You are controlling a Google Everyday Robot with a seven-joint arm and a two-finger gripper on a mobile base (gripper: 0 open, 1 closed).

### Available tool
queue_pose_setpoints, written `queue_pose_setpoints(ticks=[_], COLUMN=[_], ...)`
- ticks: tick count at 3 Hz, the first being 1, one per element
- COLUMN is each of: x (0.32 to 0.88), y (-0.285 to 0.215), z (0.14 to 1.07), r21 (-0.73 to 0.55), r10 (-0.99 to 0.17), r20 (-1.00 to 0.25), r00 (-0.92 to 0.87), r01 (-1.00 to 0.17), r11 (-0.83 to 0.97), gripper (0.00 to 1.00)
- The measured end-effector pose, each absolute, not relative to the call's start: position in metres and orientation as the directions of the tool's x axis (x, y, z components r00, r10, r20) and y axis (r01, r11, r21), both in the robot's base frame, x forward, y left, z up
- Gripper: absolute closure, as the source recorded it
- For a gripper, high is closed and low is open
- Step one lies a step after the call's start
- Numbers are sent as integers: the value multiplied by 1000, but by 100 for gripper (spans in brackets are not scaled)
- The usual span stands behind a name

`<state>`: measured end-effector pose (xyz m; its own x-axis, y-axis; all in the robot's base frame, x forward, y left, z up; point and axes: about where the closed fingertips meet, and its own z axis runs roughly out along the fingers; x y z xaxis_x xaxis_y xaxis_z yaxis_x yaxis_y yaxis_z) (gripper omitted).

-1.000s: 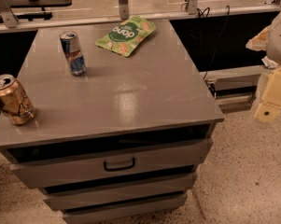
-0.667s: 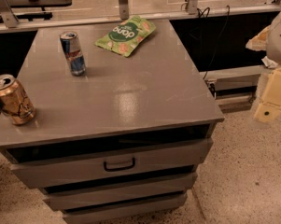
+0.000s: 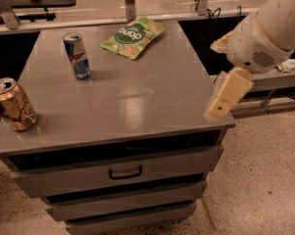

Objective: Knock redbull can over

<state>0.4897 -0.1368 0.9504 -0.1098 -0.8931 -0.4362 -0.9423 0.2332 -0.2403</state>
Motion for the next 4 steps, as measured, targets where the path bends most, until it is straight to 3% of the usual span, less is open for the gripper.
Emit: queue_pose_setpoints(ticks=[2, 4], x=[550, 561], y=[3, 32], z=[952, 942], r21=[-257, -244], r10=[-730, -692], r20=[-681, -721], r00=[58, 41], r01=[-952, -949], r11=[164, 198], gripper=[0, 0])
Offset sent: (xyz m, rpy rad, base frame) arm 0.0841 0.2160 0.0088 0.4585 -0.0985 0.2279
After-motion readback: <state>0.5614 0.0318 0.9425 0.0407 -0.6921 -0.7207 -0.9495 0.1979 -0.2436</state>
